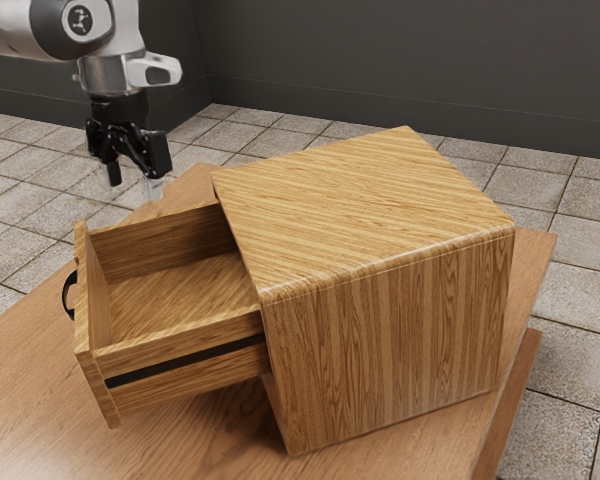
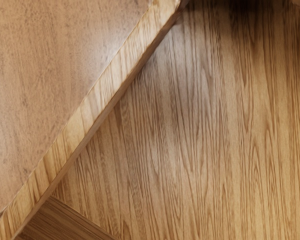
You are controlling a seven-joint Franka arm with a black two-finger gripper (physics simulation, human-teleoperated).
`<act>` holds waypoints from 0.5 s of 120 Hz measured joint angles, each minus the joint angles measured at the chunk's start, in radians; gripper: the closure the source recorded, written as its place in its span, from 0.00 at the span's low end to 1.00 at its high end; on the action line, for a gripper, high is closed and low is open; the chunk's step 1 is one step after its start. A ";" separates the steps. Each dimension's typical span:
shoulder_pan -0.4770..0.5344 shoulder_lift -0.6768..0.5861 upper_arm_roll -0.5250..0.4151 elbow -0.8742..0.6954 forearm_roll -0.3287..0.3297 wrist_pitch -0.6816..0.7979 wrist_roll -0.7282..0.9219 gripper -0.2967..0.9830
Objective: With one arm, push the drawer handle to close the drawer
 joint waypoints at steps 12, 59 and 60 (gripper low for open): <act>-0.008 0.000 0.005 0.008 0.012 0.085 0.013 0.23; -0.056 -0.482 0.055 -0.397 0.027 0.048 0.092 0.66; -0.056 -0.493 0.058 -0.410 0.030 0.048 0.096 0.67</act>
